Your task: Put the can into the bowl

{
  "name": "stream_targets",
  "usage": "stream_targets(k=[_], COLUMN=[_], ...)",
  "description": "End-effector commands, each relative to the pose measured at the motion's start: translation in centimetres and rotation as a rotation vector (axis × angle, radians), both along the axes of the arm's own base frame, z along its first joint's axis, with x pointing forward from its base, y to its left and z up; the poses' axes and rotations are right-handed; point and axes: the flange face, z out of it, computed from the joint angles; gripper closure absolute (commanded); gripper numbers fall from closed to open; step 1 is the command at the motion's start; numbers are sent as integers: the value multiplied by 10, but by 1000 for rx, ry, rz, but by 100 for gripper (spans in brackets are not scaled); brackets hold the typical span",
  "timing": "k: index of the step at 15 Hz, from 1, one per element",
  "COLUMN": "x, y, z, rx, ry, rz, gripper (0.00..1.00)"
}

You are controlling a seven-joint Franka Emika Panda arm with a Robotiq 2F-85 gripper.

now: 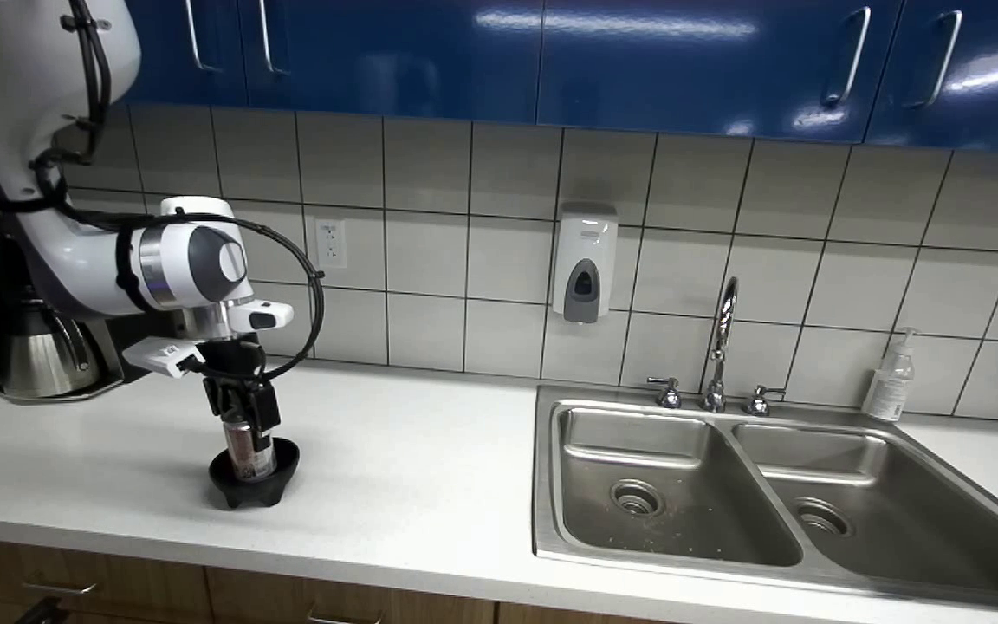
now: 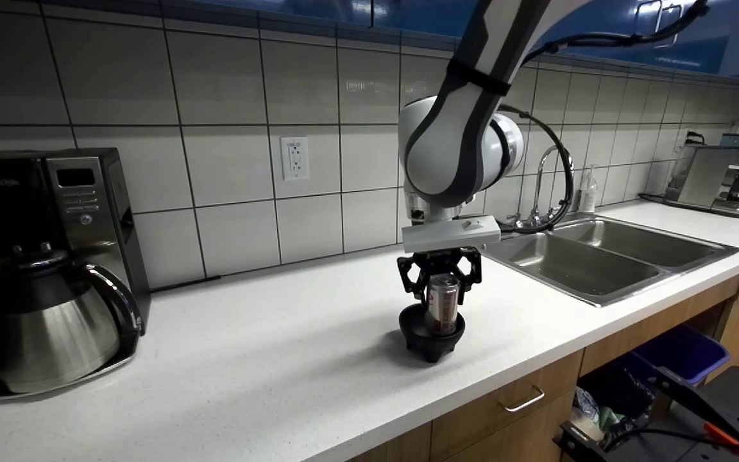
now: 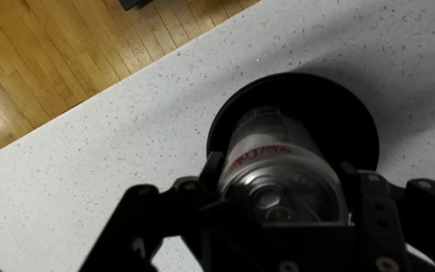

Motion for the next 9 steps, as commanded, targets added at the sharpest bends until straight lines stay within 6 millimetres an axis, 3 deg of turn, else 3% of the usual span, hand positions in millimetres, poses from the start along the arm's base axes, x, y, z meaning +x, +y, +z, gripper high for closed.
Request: stream_targets(k=[1, 9], x=[16, 35], y=[3, 4], z=[-1, -10], rx=[-1, 12], ry=[-25, 10], rz=[-40, -70], gripper=[58, 58])
